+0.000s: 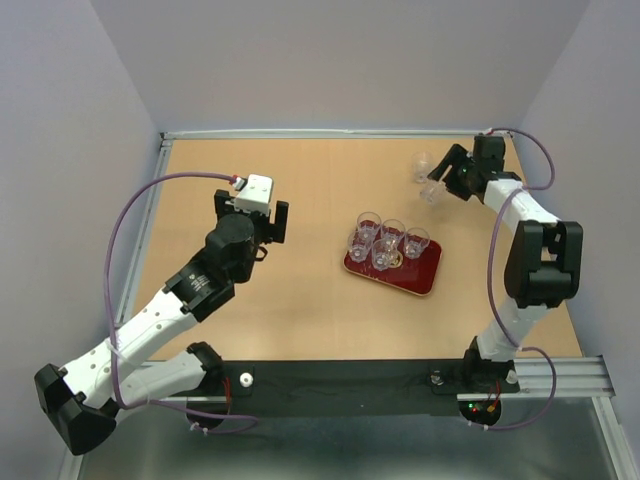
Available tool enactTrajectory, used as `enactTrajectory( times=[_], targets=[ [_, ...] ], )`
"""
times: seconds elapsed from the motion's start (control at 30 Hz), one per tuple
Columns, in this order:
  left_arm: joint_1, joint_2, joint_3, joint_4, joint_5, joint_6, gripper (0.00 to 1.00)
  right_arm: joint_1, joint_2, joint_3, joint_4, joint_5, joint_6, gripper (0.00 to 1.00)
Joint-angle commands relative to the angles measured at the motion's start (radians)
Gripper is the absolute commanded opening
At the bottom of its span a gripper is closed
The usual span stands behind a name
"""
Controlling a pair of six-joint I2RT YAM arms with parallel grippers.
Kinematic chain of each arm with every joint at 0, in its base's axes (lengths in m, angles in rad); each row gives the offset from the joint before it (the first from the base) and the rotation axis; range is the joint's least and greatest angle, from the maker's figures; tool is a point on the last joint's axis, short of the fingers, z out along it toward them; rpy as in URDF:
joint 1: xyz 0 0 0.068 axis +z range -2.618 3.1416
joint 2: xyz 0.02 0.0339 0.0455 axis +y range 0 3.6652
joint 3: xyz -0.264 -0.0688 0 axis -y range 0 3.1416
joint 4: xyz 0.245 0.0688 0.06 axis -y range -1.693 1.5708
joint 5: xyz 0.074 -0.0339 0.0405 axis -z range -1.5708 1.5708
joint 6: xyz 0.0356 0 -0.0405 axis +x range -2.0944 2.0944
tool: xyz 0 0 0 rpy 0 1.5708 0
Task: Place the glasses into the tray
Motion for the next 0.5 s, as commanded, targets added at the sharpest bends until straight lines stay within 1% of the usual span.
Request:
enactTrajectory(
  times=[0.0, 0.1, 0.17, 0.2, 0.27, 0.37, 0.4, 0.47],
  targets=[
    [0.005, -0.027, -0.013, 0.051, -0.004, 0.008, 0.92, -0.015, -0.115, -0.04, 0.109, 0.048, -0.047, 0.57],
    [0.005, -0.029, -0.014, 0.053, -0.005, 0.008, 0.92, -0.018, -0.168, -0.074, 0.132, 0.071, -0.095, 0.57],
    [0.005, -0.032, -0.014, 0.053, -0.007, 0.006, 0.92, -0.018, -0.231, -0.115, 0.15, 0.082, -0.124, 0.57],
    [0.005, -0.033, -0.014, 0.053, -0.005, 0.008, 0.92, -0.018, -0.277, -0.129, 0.16, 0.08, -0.17, 0.53],
    [0.005, -0.033, -0.014, 0.053, -0.004, 0.006, 0.92, -0.018, -0.328, -0.182, 0.181, 0.076, -0.207, 0.53],
    [0.005, -0.035, -0.014, 0.055, 0.001, 0.006, 0.92, -0.018, -0.441, -0.264, 0.206, 0.027, -0.314, 0.53],
    [0.005, -0.033, -0.014, 0.055, 0.001, 0.006, 0.92, -0.018, -0.469, -0.281, 0.207, 0.01, -0.314, 0.53],
    [0.005, -0.032, -0.014, 0.055, 0.003, 0.006, 0.92, -0.018, -0.548, -0.314, 0.206, -0.026, -0.379, 0.53]
  ],
)
